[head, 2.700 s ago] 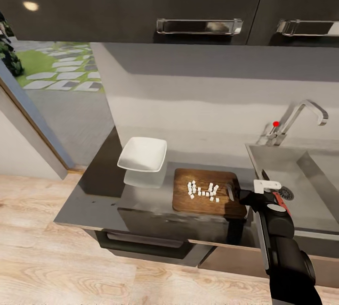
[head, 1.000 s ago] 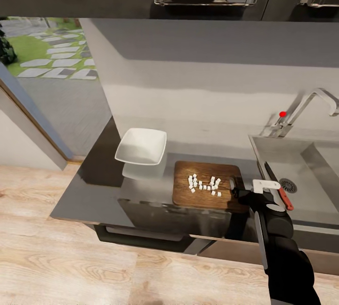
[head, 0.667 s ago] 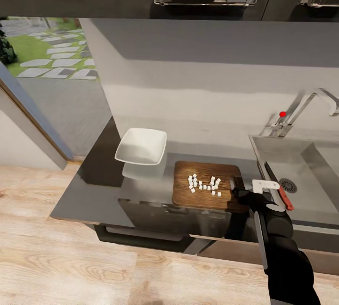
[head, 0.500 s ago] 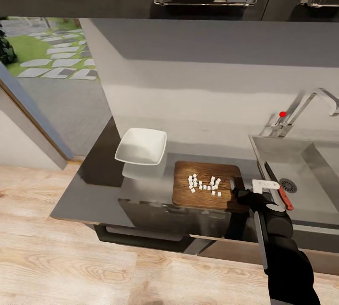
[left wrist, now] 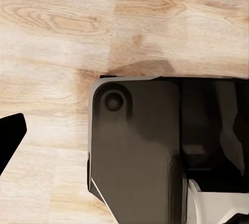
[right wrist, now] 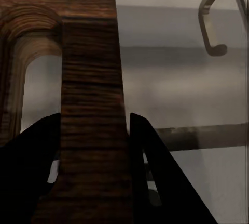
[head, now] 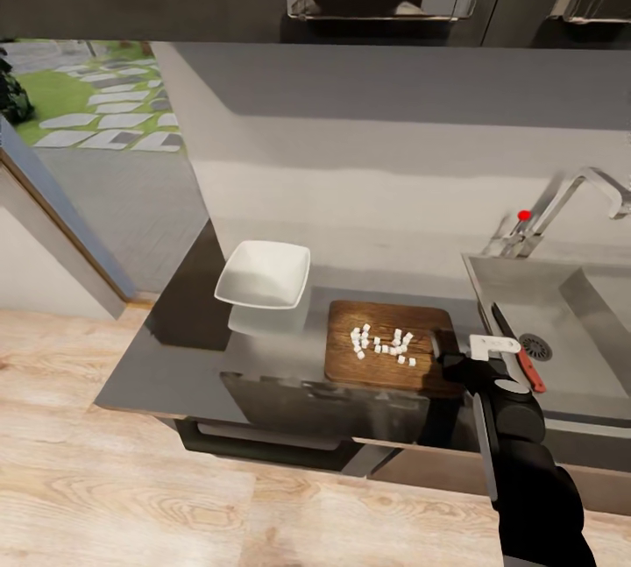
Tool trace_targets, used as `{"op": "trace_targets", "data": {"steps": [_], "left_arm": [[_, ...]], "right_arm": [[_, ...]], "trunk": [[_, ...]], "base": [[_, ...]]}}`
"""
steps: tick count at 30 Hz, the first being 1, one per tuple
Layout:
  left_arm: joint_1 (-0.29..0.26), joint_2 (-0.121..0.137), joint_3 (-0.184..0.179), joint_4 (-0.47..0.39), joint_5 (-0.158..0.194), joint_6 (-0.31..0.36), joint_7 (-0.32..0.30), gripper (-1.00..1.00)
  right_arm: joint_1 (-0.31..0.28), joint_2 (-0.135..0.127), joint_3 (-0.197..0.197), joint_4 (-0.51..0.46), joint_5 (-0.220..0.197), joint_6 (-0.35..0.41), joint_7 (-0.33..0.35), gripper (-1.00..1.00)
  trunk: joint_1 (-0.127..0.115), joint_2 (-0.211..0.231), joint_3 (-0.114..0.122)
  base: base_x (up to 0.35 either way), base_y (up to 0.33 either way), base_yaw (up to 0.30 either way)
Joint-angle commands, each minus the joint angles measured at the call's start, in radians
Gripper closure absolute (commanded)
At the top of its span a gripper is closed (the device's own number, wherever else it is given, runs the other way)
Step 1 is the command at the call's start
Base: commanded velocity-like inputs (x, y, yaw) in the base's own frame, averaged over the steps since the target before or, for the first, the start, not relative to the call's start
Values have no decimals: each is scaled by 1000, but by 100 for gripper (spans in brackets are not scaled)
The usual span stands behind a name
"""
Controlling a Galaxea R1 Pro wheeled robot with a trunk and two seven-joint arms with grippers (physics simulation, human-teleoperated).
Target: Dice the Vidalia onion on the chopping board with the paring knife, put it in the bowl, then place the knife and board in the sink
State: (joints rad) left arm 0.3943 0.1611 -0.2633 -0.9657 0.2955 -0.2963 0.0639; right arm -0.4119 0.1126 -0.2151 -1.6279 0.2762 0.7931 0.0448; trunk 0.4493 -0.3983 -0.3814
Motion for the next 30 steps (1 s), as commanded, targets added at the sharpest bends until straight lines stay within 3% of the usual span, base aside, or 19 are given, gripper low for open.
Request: {"op": "trace_targets", "data": {"steps": [1,30], "left_arm": [[0,2,-5,-1,7,-3,7,-100],[0,2,-5,5,7,-3,7,-100]], "right_arm": [[-1,1,-1,-1,4,5,4,100],[-1,1,-1,-1,3,4,6,100]], "trunk": [[1,-2,0],[1,-2,46]], "base": [[0,0,0],[0,0,0]]}}
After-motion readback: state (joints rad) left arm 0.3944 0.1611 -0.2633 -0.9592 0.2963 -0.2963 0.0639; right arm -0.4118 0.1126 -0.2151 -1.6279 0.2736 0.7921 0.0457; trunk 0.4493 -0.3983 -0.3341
